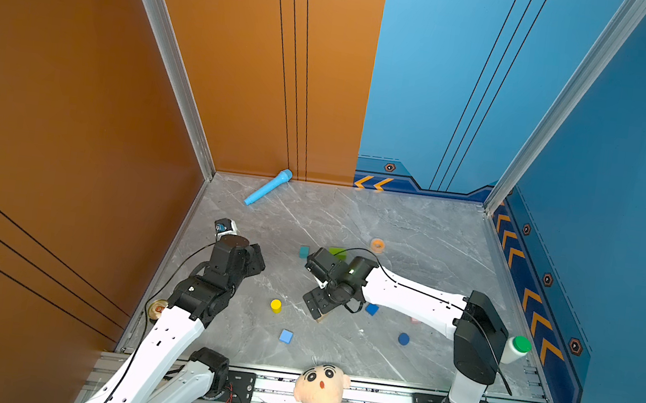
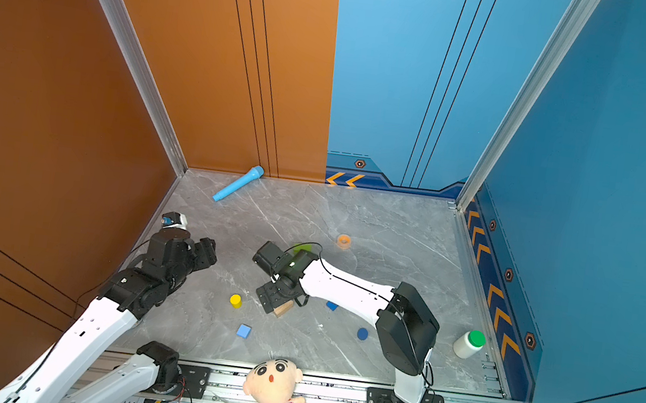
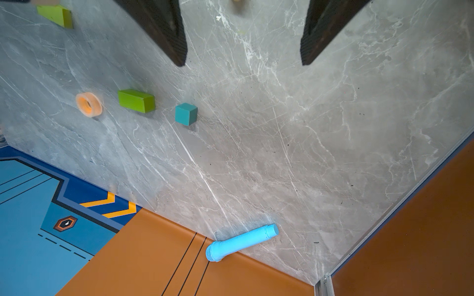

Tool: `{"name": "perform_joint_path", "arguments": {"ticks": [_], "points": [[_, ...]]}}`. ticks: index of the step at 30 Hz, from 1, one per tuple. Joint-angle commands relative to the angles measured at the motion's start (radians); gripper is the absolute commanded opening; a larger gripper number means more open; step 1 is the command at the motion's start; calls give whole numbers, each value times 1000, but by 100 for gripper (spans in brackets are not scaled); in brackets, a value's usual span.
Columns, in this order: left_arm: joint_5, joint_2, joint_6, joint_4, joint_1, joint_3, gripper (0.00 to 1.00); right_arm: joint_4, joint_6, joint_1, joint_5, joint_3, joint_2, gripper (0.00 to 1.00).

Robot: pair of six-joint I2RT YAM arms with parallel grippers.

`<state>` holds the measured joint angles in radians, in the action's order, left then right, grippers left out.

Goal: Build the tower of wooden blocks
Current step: 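Move the right gripper over the tan wooden block, then close the right gripper on the tan wooden block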

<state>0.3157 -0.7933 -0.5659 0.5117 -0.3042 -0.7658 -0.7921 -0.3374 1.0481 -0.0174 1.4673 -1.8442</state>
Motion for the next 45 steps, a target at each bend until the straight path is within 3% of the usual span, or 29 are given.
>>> {"name": "perform_joint_path", "arguments": {"ticks": [1, 31, 45], "points": [[39, 24, -2, 43, -20, 8, 72, 19, 14, 7, 3, -44, 25, 99], [81, 56, -11, 73, -57, 16, 72, 74, 36, 4, -19, -7, -148, 98], [91, 48, -8, 71, -57, 22, 72, 80, 23, 0, 0, -19, -173, 79]]}}
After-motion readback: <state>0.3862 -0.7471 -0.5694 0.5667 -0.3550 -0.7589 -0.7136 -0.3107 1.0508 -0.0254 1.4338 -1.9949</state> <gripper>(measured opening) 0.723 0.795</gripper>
